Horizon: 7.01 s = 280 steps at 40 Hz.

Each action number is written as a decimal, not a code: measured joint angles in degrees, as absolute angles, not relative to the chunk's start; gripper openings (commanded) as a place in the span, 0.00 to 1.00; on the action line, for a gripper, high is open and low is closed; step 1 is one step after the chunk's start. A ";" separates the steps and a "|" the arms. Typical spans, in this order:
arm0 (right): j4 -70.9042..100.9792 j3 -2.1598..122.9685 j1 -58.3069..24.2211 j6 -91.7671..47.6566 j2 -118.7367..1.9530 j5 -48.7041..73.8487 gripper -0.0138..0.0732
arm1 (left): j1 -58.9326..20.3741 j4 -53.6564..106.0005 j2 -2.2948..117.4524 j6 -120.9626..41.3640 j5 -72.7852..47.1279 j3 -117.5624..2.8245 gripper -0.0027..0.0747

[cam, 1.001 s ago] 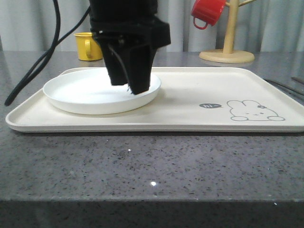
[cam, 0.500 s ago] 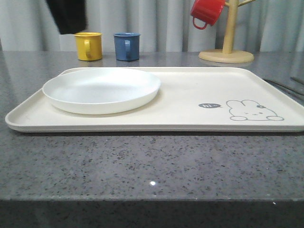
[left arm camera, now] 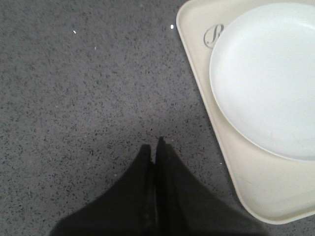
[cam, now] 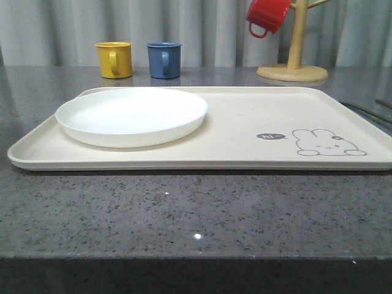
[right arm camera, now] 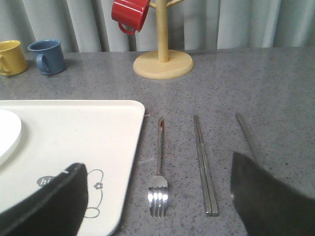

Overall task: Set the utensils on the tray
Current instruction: 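Withdraw the left gripper away from the tray, then reach the right gripper down and grasp the fork, then lower the fork onto the tray beside the plate and release, then move the right gripper back to the chopsticks and grasp them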

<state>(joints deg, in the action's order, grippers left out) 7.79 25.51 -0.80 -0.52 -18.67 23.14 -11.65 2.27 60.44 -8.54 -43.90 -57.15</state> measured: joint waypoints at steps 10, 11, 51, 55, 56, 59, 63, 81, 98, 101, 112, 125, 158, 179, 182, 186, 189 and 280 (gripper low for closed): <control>7.89 25.51 -0.80 -0.52 -18.67 23.14 0.86 | -11.65 2.89 38.26 -8.54 -27.25 -34.35 0.01; 7.89 25.51 -0.80 -0.52 -18.67 23.14 0.86 | -11.65 2.89 36.24 -8.54 -26.55 -32.19 0.01; 7.89 25.51 -0.80 -0.52 -18.67 23.14 0.86 | -11.65 4.31 4.77 -8.54 -18.99 -18.35 0.01; 7.89 25.51 -0.80 -0.52 -18.67 23.14 0.86 | -11.65 4.31 4.77 -8.54 -18.99 -18.35 0.01; 7.89 25.51 -0.80 -0.52 -18.67 23.14 0.86 | -11.65 4.31 4.77 -8.54 -18.99 -18.35 0.01; 7.89 25.51 -0.80 -0.52 -18.67 23.14 0.86 | -11.65 4.31 4.77 -8.54 -18.99 -18.35 0.01; 7.89 25.51 -0.80 -0.52 -18.67 23.14 0.86 | -11.65 4.31 4.77 -8.54 -18.99 -18.35 0.01; 7.89 26.06 -0.80 -0.52 -19.40 23.14 0.54 | -11.65 4.31 4.77 -8.54 -18.75 -18.24 0.01; 4.84 50.38 -0.80 -2.03 -53.41 40.82 0.54 | -11.65 4.31 4.77 -8.54 -18.53 -18.24 0.01; 4.86 54.59 -0.80 -2.03 -59.50 43.61 0.54 | -11.65 4.31 4.77 -8.54 -18.53 -18.24 0.01; 4.86 66.79 -0.92 -2.82 -78.78 46.71 0.54 | -11.65 4.31 4.77 -8.54 -18.53 -18.24 0.01; 4.72 69.53 -2.64 -2.93 -89.29 48.10 0.54 | -11.65 4.31 4.77 -8.54 -18.49 -18.24 0.01; 3.43 70.15 -2.64 -3.02 -95.21 47.53 0.12 | -11.65 4.39 4.77 -8.54 -18.40 -18.24 0.01; 1.00 76.50 -5.25 4.59 -88.81 56.06 0.13 | -11.65 4.39 4.77 -8.54 -18.40 -18.24 0.01; 0.47 78.59 -7.90 7.36 -88.81 57.98 0.13 | -11.65 4.39 4.77 -8.54 -18.40 -18.24 0.01; 0.34 79.70 -13.09 10.85 -88.81 58.33 0.13 | -11.65 4.39 4.77 -8.54 -18.40 -18.24 0.01; 0.34 79.84 -17.94 14.01 -89.07 57.61 0.13 | -11.65 4.39 4.77 -8.54 -18.40 -18.24 0.01; -4.15 87.33 -2.48 10.02 -95.02 70.48 0.51 | -11.65 4.39 4.77 -8.54 -18.36 -18.24 0.01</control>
<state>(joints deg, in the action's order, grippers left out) -4.15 87.33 -2.48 10.02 -95.02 70.48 -11.65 4.39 4.77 -8.54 -18.36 -18.24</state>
